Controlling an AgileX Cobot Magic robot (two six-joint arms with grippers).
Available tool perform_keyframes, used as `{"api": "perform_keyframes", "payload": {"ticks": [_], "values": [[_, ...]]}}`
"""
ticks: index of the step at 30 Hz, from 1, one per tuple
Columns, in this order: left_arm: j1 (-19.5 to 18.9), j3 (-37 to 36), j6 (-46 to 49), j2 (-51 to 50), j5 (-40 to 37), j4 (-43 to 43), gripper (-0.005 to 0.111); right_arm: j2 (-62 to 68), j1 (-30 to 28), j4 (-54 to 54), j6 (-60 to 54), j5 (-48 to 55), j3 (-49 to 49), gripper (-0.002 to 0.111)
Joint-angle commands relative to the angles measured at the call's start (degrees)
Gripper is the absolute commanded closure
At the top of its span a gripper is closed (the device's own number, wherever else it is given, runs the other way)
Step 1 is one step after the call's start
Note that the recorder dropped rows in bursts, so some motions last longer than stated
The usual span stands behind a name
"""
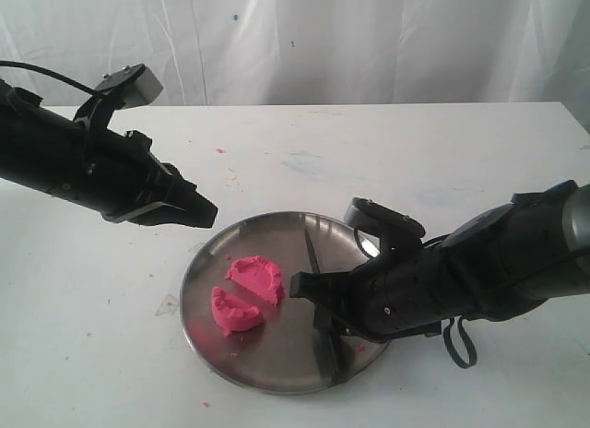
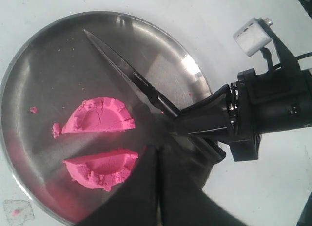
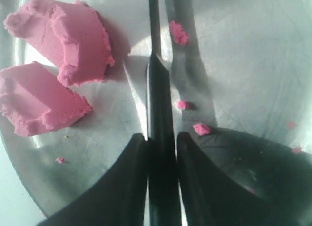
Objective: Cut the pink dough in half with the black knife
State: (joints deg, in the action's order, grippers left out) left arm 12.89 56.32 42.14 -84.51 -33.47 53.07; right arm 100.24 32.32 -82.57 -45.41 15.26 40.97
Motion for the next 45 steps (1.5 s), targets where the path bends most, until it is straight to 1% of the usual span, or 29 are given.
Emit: {"api": "perform_keyframes", "payload": {"ticks": [1,5,8,24,28,37,39,45], "values": [[0.4,-0.32,0.04,0.52,-0.73,0.84,0.107,-0.32,-0.37,-0.11,-0.72,-0.3,0.27,0.084],[0.4,-0.32,0.04,0.52,-0.73,0.84,0.107,-1.07,-0.37,0.03,-2.1,-0.64,0.27,0.074],[0.4,-0.32,0.04,0.52,-0.73,0.84,0.107,-1.31,-0.37,0.07,-2.83,-1.01,0.27,0.07],[0.4,-0.32,0.04,0.52,-0.73,0.84,0.107,-2.66,-0.99,0.38,-6.0,-3.2,0.27,0.07],[0.4,-0.32,0.04,0.52,-0.73,0.84,0.107,-6.51,-1.5,1.49,-5.93,-3.2,-0.35,0.07],[0.4,-0.32,0.04,0.52,-0.73,0.84,0.107,-19.29,-1.5,2.38,-8.75,-4.61,-5.66,0.07],[0.4,-0.32,0.04,0.52,-0.73,0.84,0.107,-22.84,-1.5,4.6,-8.75,-4.61,-6.82,0.074],[0.4,-0.32,0.04,0.52,-0.73,0.84,0.107,-34.16,-1.38,12.51,-8.4,-3.39,-8.78,0.103]]}}
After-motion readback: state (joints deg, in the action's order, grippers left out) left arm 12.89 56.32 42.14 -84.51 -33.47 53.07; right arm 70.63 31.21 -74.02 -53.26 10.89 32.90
